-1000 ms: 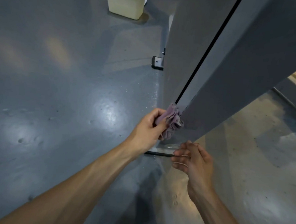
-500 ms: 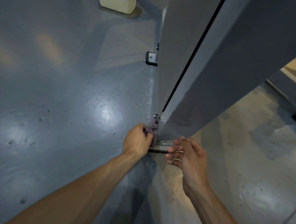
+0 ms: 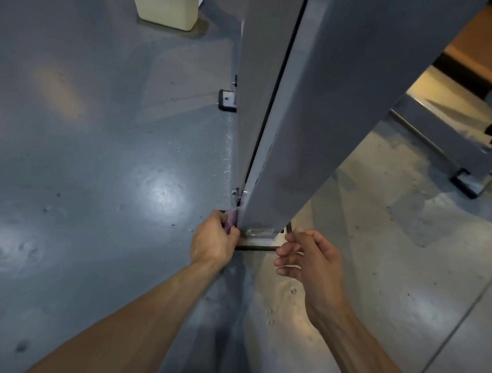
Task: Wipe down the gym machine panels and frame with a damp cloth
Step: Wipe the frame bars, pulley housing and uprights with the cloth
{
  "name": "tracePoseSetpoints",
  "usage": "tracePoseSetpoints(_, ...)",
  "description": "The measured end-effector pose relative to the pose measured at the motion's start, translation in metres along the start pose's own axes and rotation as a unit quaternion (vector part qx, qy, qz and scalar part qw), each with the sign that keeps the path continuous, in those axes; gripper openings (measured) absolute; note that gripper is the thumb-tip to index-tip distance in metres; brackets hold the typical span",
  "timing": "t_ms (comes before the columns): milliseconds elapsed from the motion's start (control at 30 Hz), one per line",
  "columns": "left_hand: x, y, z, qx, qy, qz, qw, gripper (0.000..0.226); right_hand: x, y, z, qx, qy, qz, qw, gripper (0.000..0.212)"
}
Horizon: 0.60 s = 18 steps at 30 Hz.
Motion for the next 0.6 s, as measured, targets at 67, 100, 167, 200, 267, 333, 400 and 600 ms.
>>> tracePoseSetpoints(67, 0.002, 0.004, 0.002, -0.008, 0.004, -0.003, 1.0, 0.008, -0.002, 0.003, -0.001, -0.006, 0.001, 0.0, 1.0, 0.022)
tracePoseSetpoints(100, 0.001, 0.005, 0.002, -0.012, 0.006, -0.003, 1.0, 0.008, -0.003, 0.004, -0.003, -0.009, 0.003, -0.001, 1.0, 0.022)
tracePoseSetpoints(167, -0.002, 0.009, 0.003, -0.032, 0.016, -0.009, 0.999, 0.018, -0.005, 0.006, -0.006, -0.013, 0.004, -0.003, 1.0, 0.021)
tracePoseSetpoints(200, -0.003, 0.011, 0.005, -0.044, 0.032, -0.017, 0.998, 0.023, -0.006, 0.008, -0.007, -0.013, 0.003, -0.003, 1.0, 0.021)
tracePoseSetpoints(267, -0.004, 0.015, 0.01, -0.059, 0.1, -0.063, 0.991, 0.025, -0.006, 0.01, -0.01, -0.011, 0.0, -0.002, 1.0, 0.021)
tracePoseSetpoints(333, -0.002, 0.02, 0.013, -0.056, 0.174, -0.11, 0.977, 0.022, -0.006, 0.012, -0.011, -0.014, -0.005, 0.001, 1.0, 0.021)
tracePoseSetpoints(400, 0.006, 0.027, 0.013, -0.05, 0.247, -0.117, 0.961, 0.022, -0.007, 0.013, -0.012, -0.018, -0.008, 0.0, 1.0, 0.021)
tracePoseSetpoints(600, 0.025, 0.041, -0.004, -0.061, 0.353, -0.074, 0.931, 0.028, -0.001, 0.009, -0.023, -0.002, -0.015, 0.014, 1.0, 0.017)
Point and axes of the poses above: each hand's wrist, its own y-axis away from the middle knuckle, its own z-axis out of the palm, x = y × z, the point moved 6 cm from there along -y, towards the middle knuckle, and after that the axes turned 12 degrees about -y, right-handed, at the moved point
